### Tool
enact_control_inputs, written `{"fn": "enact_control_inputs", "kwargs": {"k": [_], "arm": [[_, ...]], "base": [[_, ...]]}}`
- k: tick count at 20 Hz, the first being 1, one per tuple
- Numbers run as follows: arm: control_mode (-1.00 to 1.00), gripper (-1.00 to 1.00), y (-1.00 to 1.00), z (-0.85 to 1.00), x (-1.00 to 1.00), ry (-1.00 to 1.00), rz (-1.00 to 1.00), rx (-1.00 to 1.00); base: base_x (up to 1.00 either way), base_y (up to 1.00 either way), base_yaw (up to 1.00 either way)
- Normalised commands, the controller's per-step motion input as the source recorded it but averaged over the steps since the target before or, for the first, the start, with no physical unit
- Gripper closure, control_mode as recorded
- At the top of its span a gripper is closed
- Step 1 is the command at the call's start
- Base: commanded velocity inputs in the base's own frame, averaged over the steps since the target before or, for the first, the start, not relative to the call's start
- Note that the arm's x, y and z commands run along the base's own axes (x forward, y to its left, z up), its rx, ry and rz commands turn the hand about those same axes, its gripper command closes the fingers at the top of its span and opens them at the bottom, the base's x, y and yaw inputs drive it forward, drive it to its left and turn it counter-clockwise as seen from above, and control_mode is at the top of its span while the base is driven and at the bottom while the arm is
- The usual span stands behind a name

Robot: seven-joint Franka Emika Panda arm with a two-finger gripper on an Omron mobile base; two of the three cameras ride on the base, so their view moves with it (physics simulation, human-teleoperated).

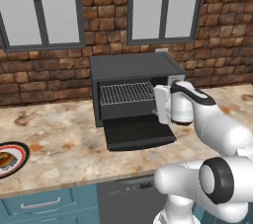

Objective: Pick up the bagel from the plate, place it on the toaster oven rack, close the door, and set the timer.

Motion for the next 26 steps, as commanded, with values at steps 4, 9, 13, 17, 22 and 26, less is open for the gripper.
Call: {"fn": "enact_control_inputs", "kwargs": {"k": [4,9,13,17,22,26], "arm": [[-1.0,-1.0,0.0,-0.03,0.24,0.0,-0.01,0.0],[-1.0,-1.0,-0.02,-0.12,0.21,0.0,0.0,0.01],[-1.0,-1.0,0.0,-0.21,0.25,0.0,0.0,0.01],[-1.0,-1.0,0.0,-0.14,0.19,0.0,0.0,0.0],[-1.0,-1.0,0.0,-0.14,0.21,-0.02,0.0,0.03],[-1.0,-1.0,0.0,-0.17,0.27,-0.04,0.01,0.09]], "base": [[0.0,0.0,0.0],[0.0,0.0,0.0],[0.0,0.0,0.0],[0.0,0.0,0.0],[0.0,0.0,0.0],[0.0,0.0,0.0]]}}
